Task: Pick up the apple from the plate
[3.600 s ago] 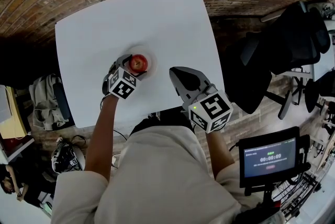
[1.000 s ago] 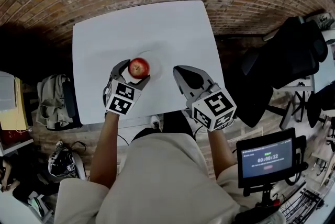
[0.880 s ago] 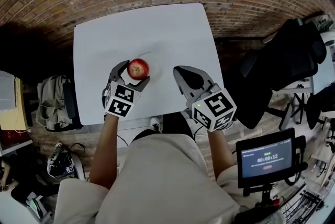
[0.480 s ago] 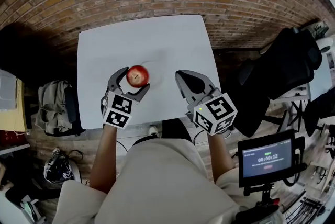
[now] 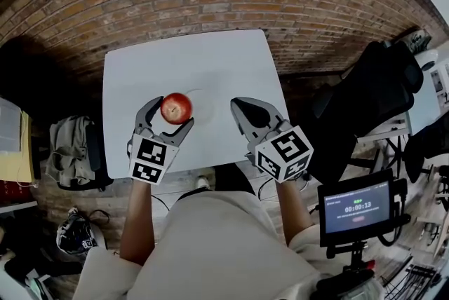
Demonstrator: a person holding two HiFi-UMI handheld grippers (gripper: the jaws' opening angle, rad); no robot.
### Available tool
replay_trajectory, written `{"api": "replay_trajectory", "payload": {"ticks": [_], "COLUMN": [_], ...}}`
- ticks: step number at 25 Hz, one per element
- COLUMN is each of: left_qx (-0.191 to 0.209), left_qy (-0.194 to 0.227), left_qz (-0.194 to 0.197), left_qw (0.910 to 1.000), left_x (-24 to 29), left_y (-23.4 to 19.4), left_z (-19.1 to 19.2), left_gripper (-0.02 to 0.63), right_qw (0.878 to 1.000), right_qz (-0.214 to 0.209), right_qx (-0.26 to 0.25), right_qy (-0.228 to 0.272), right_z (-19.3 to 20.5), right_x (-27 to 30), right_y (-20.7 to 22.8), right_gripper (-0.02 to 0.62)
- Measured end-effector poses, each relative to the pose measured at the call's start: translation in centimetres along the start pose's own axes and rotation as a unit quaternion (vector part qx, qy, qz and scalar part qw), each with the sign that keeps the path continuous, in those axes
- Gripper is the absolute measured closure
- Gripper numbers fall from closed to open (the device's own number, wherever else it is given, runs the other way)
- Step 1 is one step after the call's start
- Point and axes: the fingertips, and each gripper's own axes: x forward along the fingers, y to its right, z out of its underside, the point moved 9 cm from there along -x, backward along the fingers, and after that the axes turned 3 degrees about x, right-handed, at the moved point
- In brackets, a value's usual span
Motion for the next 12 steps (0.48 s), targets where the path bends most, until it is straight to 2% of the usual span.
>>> {"api": "replay_trajectory", "payload": {"ticks": [12], "left_qx": [0.029], "left_qy": [0.035], "left_qz": [-0.012], "left_qw": [0.9989], "left_x": [-3.3], "left_y": [1.4], "left_z": [-3.1], "left_gripper": [0.227], "right_qw": [1.0], "right_qz": [-0.013], "right_qx": [-0.008], "right_qy": [0.007], "right_z": [-1.2], "right_x": [-1.1], "right_y": [-1.3], "right_gripper": [0.595]}}
